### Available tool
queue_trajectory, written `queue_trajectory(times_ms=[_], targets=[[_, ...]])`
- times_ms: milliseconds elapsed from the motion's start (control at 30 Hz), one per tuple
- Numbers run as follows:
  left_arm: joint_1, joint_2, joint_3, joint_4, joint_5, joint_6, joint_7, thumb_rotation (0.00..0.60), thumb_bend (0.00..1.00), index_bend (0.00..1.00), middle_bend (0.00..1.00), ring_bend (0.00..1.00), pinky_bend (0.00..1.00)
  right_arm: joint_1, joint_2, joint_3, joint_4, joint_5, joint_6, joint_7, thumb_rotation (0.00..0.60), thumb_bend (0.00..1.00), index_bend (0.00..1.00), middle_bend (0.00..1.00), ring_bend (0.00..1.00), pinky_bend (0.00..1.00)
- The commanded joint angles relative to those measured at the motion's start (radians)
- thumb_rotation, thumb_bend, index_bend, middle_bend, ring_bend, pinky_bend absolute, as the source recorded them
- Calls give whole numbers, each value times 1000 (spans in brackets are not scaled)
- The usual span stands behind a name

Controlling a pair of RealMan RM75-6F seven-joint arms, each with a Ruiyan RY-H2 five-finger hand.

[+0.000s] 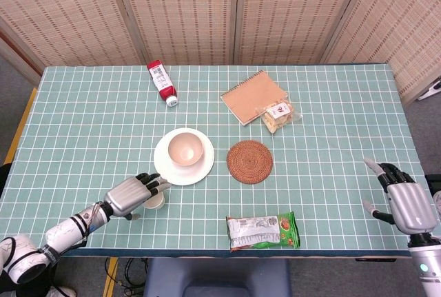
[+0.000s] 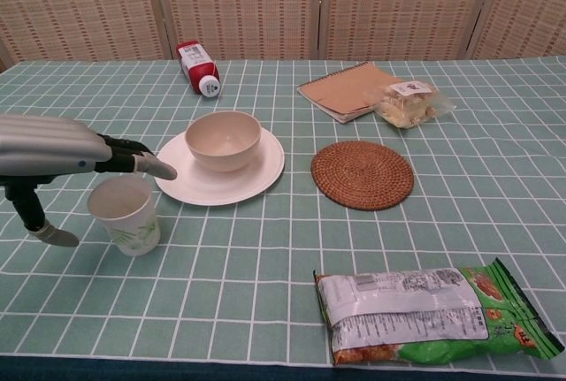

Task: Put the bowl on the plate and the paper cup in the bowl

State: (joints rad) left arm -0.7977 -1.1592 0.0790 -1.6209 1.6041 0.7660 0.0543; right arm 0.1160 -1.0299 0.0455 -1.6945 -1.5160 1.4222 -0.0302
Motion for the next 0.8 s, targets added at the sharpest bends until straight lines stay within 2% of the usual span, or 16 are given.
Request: queue_trajectory(times_ms=[33, 133, 300, 467, 567, 800], targets=[[4, -35, -11, 34, -5, 16, -8, 600, 204, 117, 0, 48, 234, -1, 0, 0, 0, 0, 0, 3, 600, 228, 124, 237, 157, 304], [7, -67, -12, 77, 5, 31, -25, 600, 203, 204, 48, 157, 327, -2, 2, -2, 0, -1, 1, 11, 600, 228, 124, 237, 157, 304], [6, -100, -10, 117, 18, 43, -56, 600, 204, 295, 137, 271, 469, -3, 3, -3, 0, -2, 2, 16, 600, 228, 124, 237, 157, 304], [5, -112, -10, 127, 29, 59, -75, 600, 214, 338, 191, 326, 560, -5, 3, -3, 1, 0, 3, 14, 600, 228, 124, 237, 156, 304], [7, -121, -12, 136, 31, 71, -84, 600, 268, 365, 236, 360, 620, -5, 3, -2, 2, 1, 3, 15, 600, 228, 124, 237, 156, 304], [2, -119, -13, 143, 25, 68, -88, 600, 337, 384, 287, 395, 661, -5, 2, -1, 4, 3, 2, 17, 600, 228, 124, 237, 157, 304]])
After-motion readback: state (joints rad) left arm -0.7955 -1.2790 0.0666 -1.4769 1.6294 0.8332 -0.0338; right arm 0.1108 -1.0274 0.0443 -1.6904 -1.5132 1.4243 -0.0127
